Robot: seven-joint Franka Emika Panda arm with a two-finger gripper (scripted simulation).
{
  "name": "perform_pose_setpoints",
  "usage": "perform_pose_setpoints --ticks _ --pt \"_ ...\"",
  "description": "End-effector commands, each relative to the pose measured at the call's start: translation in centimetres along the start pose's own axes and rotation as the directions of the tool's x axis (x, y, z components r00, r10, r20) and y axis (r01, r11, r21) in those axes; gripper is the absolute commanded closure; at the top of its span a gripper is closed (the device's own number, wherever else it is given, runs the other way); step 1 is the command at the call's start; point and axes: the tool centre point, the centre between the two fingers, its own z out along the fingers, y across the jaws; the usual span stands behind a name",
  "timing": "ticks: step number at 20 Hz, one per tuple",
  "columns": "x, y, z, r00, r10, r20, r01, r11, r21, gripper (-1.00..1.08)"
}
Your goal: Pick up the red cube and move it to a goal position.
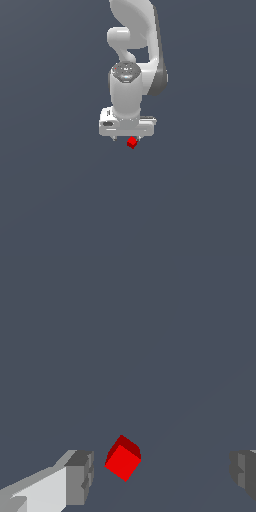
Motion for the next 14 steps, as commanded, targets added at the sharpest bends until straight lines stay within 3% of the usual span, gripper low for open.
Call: perform_pose_setpoints --ticks 1,14 --pt "0.0 0.0 0.0 1.0 0.0 0.0 0.0 1.0 0.0 -0.92" --pt "-1.6 -0.1 2.7 0.993 0.119 0.001 -0.119 0.993 0.0 -0.92"
